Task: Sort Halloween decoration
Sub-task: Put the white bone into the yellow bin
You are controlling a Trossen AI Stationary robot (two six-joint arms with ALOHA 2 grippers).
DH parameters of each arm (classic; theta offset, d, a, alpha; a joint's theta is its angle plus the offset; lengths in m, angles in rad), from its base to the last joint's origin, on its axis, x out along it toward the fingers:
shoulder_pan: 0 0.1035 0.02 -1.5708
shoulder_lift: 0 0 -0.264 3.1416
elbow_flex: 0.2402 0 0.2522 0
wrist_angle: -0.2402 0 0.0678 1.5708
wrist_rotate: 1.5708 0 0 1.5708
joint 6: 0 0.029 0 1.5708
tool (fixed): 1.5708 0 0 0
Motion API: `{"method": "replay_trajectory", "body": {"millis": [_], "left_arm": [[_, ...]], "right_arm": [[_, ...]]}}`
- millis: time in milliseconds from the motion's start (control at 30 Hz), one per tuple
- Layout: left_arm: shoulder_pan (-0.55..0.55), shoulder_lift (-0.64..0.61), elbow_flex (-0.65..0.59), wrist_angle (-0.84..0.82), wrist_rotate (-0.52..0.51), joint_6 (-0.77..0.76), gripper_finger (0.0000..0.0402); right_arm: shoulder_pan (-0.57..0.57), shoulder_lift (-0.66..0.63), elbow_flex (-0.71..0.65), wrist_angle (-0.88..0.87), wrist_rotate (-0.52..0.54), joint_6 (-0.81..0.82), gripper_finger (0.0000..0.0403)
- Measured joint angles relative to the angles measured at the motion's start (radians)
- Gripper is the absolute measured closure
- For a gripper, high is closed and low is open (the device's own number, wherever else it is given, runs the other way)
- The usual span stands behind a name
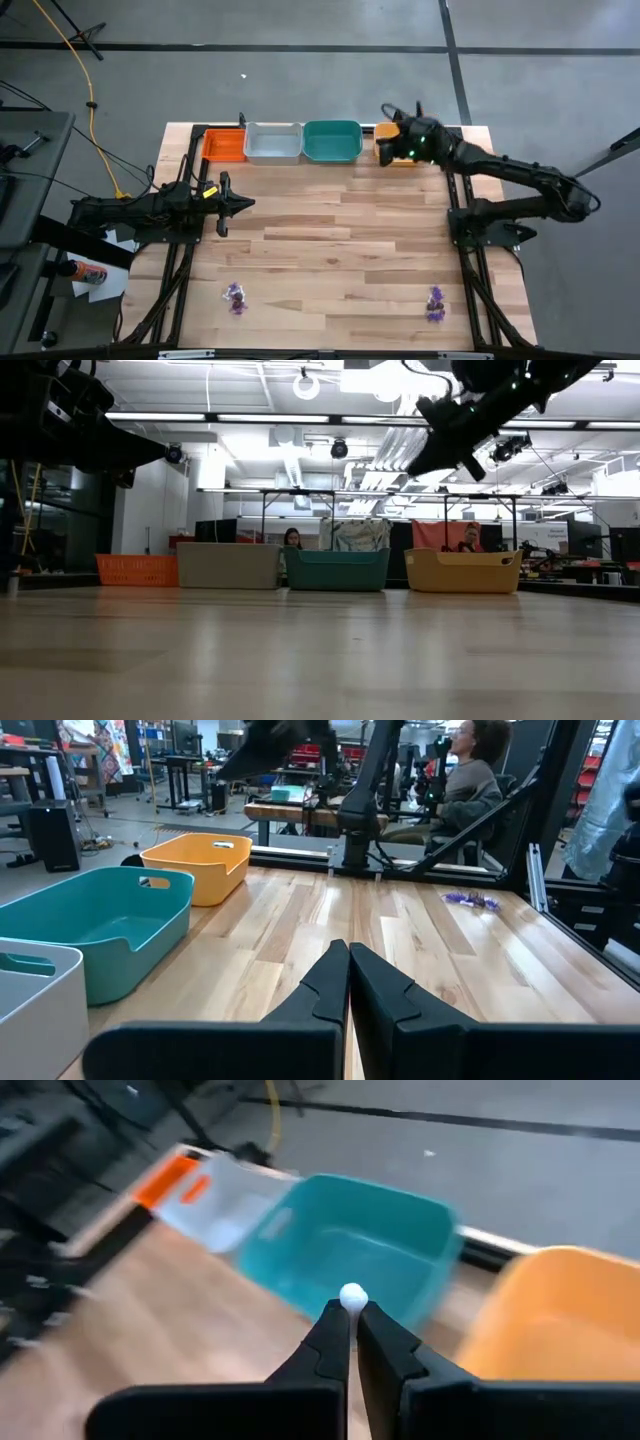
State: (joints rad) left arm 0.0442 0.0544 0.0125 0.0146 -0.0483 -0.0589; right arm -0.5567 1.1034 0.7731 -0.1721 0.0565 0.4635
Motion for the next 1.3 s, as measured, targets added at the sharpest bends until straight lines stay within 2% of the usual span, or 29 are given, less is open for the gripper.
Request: {"method": "replay_trajectory", "body": {"millis": [100,233,400,633,800,1167,1300], "left_arm": [[0.000,0.000,0.000,0.000,0.000,0.000,0.0401],[0.000,0.000,0.000,0.000,0.000,0.000,0.0401],[0.000,0.000,0.000,0.000,0.000,0.000,0.0401],[0.000,0.000,0.000,0.000,0.000,0.000,0.0401],[0.000,0.000,0.000,0.000,0.000,0.000,0.0401],[0.000,0.000,0.000,0.000,0.000,0.000,0.0401],[0.000,0.000,0.000,0.000,0.000,0.000,0.0401]], "right_arm": [[-0.103,0.020,0.000,-0.057,-0.055,-0.046,0.0402],[-0.225,0.087,0.000,-0.129,-0.061,-0.052,0.0402],[-0.323,0.212,0.000,-0.141,-0.093,0.015,0.0402],[-0.330,0.388,0.000,-0.103,-0.145,0.127,0.0402],[-0.318,0.446,0.000,-0.091,-0.137,0.168,0.0386],[-0.318,0.461,0.000,-0.092,-0.095,0.141,0.0288],[-0.324,0.444,0.000,-0.082,-0.116,0.121,0.0255]]}}
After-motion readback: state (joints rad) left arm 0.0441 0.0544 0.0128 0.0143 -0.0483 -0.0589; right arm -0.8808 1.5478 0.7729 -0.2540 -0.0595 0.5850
